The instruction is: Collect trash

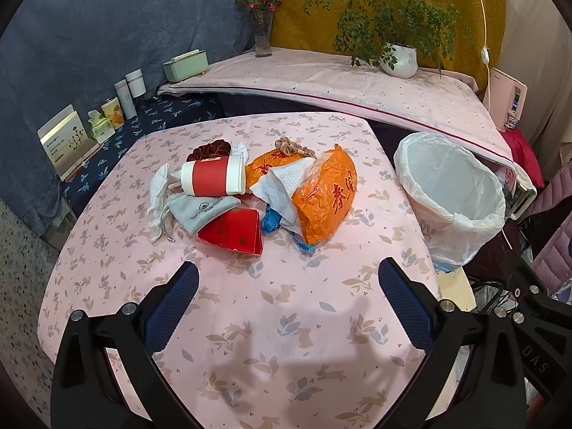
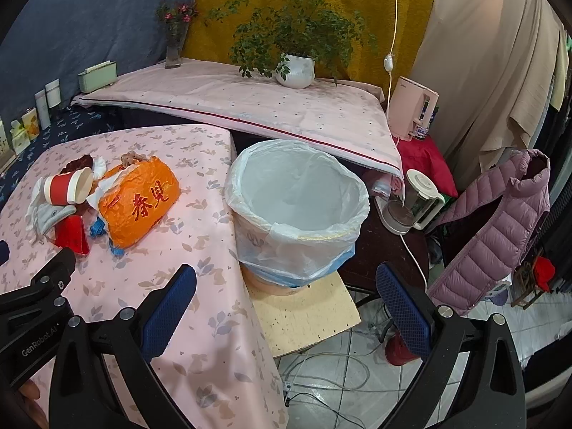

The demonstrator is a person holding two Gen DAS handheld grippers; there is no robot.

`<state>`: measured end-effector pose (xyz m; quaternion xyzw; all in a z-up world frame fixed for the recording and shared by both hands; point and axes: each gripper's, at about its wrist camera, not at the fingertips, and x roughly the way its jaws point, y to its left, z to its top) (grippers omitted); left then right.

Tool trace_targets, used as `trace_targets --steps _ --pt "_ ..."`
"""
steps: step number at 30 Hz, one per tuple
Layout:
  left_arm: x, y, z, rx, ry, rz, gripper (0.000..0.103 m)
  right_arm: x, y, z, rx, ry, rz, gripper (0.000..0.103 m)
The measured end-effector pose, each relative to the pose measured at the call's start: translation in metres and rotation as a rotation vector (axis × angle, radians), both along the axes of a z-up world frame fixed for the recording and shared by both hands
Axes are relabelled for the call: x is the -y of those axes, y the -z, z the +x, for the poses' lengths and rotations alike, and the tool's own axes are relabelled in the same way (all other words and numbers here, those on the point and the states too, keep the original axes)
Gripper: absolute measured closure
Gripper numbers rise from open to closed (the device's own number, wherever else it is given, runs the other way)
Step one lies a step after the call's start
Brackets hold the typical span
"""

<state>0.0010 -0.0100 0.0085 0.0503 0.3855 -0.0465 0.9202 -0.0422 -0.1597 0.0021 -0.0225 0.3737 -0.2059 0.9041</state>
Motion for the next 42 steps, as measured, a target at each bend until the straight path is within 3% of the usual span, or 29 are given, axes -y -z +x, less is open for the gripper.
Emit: trace_targets --steps 10,18,29,42 --pt "-0.011 0.006 0.011 0.001 0.006 -0.038 0.007 0.006 0.006 0.007 -0.003 0.038 -0.006 0.007" --pt "-0.041 0.013 0.030 -0.004 -0.048 -0.055 0.007 -0.005 0.007 0.020 0.021 0.027 -0.008 0.007" --pt "-0.099 0.028 0.059 -0.033 -0.151 -0.070 0.007 -0.043 0.014 0.059 0.030 -0.062 0.018 0.007" --pt "-0.132 0.061 0.094 -0.110 -0.163 -0.131 0.009 -0.088 0.052 0.111 -0.042 -0.171 0.096 0.008"
